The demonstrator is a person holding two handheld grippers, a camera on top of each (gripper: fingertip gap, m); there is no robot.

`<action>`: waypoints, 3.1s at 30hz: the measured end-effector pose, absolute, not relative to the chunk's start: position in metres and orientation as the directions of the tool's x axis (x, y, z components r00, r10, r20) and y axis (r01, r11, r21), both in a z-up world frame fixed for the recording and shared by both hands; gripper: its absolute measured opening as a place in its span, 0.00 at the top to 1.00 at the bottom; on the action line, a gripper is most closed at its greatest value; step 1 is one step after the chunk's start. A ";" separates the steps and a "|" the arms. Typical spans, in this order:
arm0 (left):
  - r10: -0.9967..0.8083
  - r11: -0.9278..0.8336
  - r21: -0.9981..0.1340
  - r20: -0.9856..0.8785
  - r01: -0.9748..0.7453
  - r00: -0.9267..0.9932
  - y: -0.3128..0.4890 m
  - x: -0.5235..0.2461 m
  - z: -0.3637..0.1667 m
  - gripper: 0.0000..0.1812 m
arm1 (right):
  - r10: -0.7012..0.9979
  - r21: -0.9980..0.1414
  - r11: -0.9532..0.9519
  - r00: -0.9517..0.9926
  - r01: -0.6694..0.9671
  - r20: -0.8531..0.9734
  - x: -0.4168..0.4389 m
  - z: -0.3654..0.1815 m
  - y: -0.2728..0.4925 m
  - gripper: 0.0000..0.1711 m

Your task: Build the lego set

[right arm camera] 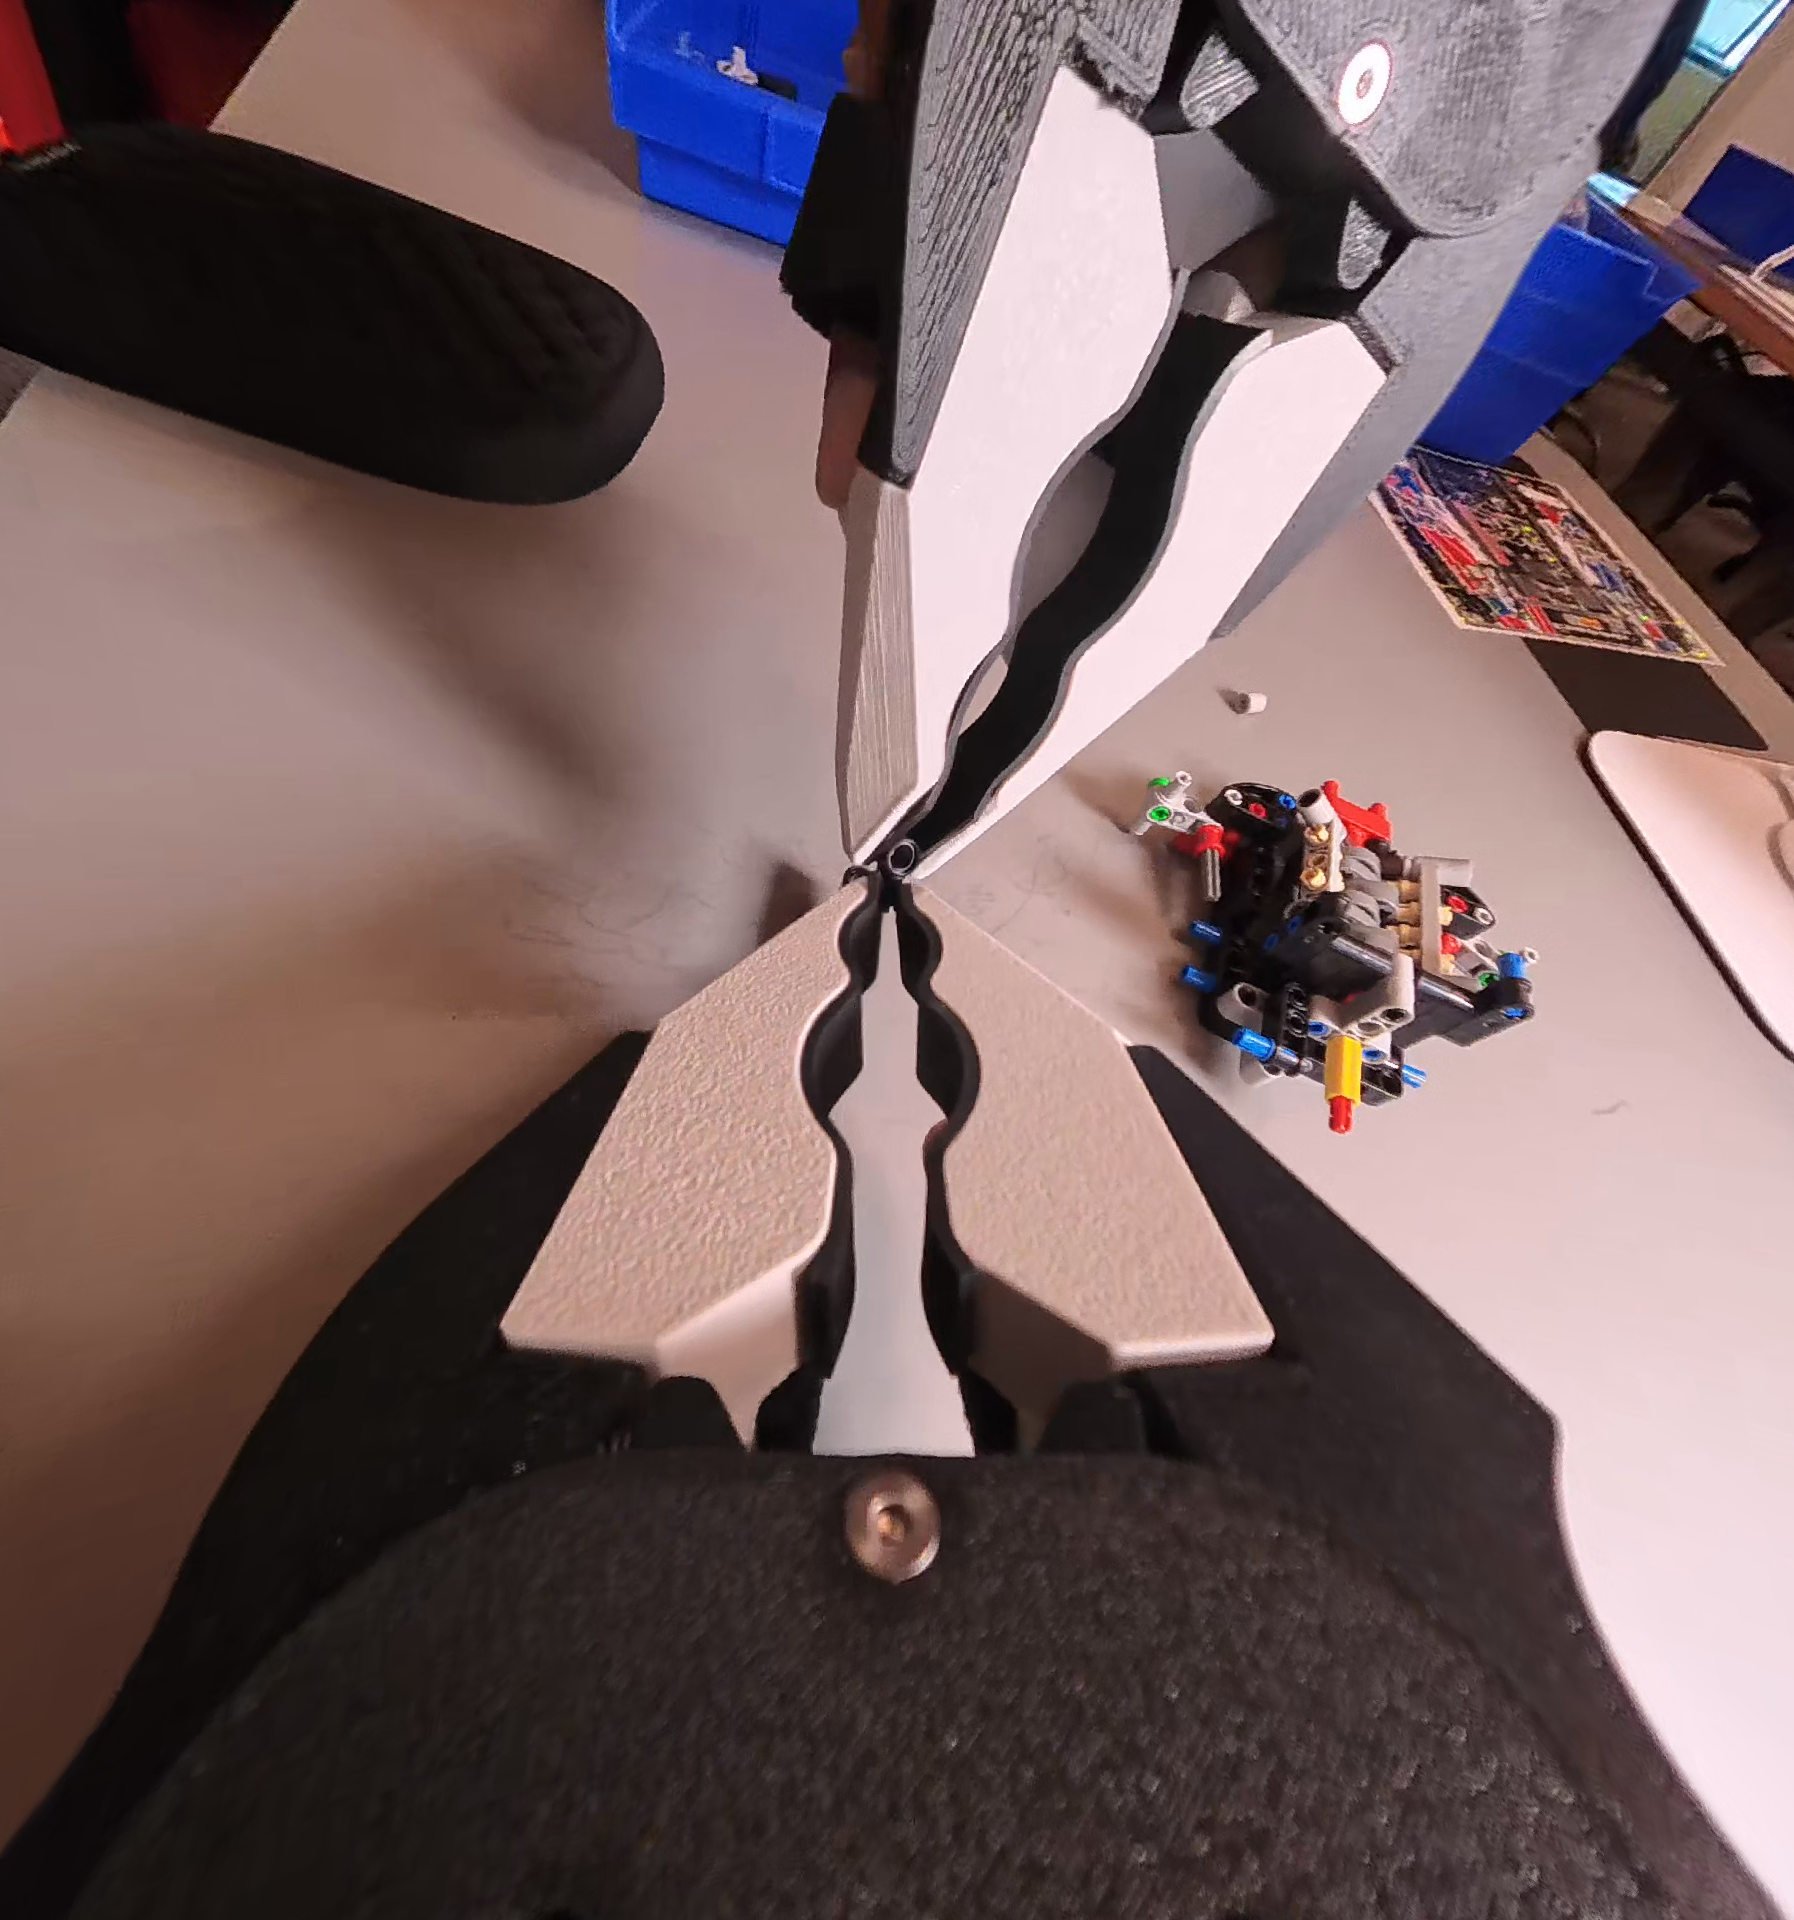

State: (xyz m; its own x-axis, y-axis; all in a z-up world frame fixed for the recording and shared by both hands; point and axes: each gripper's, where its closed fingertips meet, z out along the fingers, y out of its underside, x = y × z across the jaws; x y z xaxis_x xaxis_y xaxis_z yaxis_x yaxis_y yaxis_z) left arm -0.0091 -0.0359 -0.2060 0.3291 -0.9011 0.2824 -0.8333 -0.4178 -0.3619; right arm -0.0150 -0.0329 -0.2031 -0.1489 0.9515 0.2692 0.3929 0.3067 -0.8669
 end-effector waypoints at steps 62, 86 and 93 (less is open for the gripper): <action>-0.861 -0.496 -0.651 0.283 -0.575 0.424 -0.022 -0.001 -0.179 0.97 | 0.966 -0.900 0.256 -0.048 0.354 0.256 -0.016 -0.185 -0.021 0.98; -0.967 -0.245 -0.517 0.075 -0.820 0.242 -0.036 -0.011 -0.207 0.97 | 0.960 -0.737 0.263 -0.243 0.622 0.138 0.007 -0.239 -0.038 0.80; -0.975 -0.218 -0.464 0.070 -0.859 0.209 -0.037 -0.016 -0.219 0.97 | 0.959 -0.749 0.275 -0.224 0.603 0.172 -0.002 -0.238 -0.037 0.90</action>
